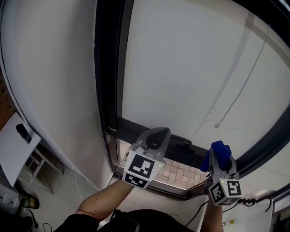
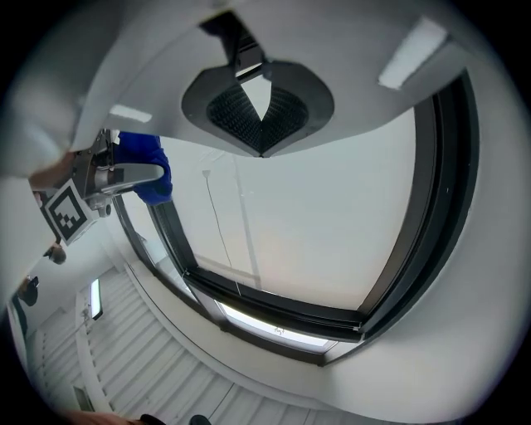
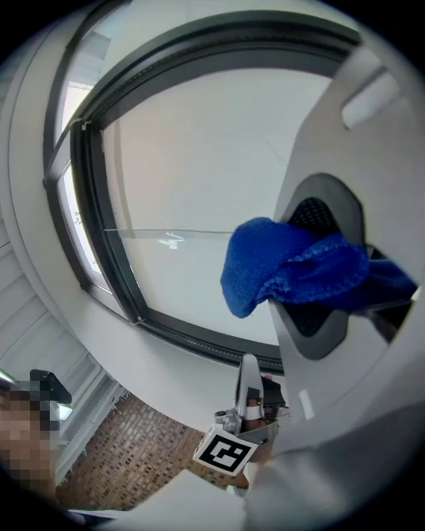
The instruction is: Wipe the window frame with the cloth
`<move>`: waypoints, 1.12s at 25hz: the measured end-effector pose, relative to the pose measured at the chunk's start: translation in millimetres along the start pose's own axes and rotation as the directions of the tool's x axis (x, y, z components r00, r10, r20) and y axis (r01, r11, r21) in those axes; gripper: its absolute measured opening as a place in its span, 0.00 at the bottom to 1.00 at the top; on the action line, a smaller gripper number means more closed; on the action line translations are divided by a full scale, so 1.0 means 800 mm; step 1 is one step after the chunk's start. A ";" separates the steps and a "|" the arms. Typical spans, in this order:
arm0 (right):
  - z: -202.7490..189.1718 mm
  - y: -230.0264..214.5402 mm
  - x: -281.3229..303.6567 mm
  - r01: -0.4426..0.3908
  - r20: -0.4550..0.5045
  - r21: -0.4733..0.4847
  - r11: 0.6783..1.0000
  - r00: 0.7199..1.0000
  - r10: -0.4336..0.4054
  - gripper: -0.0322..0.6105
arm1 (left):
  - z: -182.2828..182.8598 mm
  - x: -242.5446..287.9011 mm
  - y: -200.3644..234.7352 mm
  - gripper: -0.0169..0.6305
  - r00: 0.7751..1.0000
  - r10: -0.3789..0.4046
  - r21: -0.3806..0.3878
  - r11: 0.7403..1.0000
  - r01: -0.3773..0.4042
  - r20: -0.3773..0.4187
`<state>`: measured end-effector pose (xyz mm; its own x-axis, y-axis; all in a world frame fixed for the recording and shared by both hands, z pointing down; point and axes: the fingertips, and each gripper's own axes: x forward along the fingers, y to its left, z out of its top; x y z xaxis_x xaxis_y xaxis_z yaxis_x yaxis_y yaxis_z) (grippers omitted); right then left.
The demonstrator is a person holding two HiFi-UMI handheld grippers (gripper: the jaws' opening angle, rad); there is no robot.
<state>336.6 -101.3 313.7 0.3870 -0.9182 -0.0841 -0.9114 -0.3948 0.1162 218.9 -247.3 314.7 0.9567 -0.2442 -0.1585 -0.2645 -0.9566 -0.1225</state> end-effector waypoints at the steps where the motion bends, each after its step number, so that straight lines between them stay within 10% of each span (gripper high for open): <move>1: -0.004 -0.008 -0.007 -0.001 -0.011 -0.006 1.000 1.000 0.001 0.28 | -0.002 0.002 -0.009 0.01 1.000 -0.007 -0.002 1.000 0.007 -0.009; 28: -0.090 -0.075 -0.060 -0.032 -0.064 0.071 0.997 0.997 0.036 0.27 | -0.076 0.019 -0.117 0.01 0.992 -0.055 -0.070 0.996 0.048 -0.110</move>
<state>382.4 -35.7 382.0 0.3617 -0.9321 -0.0165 -0.9309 -0.3621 0.0485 265.6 -171.4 383.4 0.9774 -0.2068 -0.0430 -0.2092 -0.9760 -0.0607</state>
